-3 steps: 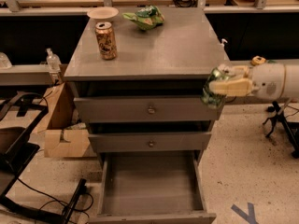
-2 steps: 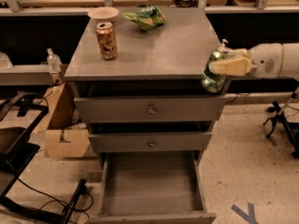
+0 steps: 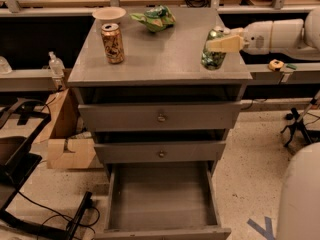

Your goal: Pick green can from bottom drawer and place on counter

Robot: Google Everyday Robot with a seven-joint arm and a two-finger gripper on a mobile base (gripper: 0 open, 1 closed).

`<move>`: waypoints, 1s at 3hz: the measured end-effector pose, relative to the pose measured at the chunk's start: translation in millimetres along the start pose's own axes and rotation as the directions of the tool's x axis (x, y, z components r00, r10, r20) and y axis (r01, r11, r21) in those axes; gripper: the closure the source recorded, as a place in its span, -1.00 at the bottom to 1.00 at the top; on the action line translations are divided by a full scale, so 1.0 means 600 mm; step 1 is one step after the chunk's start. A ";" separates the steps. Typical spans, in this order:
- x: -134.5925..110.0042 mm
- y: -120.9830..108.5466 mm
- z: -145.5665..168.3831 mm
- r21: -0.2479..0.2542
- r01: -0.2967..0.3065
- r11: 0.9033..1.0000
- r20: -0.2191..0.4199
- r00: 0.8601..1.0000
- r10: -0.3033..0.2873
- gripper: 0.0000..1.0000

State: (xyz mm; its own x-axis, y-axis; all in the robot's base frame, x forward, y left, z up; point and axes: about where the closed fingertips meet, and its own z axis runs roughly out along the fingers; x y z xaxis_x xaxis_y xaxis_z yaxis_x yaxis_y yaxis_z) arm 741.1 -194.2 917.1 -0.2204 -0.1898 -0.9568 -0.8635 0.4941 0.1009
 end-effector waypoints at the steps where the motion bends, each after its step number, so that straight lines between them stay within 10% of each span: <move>1: -0.068 -0.042 0.028 0.062 0.103 0.993 0.042 0.994 -0.105 1.00; 3: -0.105 -0.097 0.071 0.142 0.167 0.976 0.061 0.982 -0.177 1.00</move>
Offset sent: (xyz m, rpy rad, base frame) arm 0.1321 -0.0122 0.0990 -0.0836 -0.2993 -0.1273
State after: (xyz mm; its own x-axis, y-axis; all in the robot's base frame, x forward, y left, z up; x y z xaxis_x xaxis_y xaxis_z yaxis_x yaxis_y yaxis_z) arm 824.5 -174.6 959.9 -0.0363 -0.2218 -0.9744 -0.8148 0.5712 -0.0996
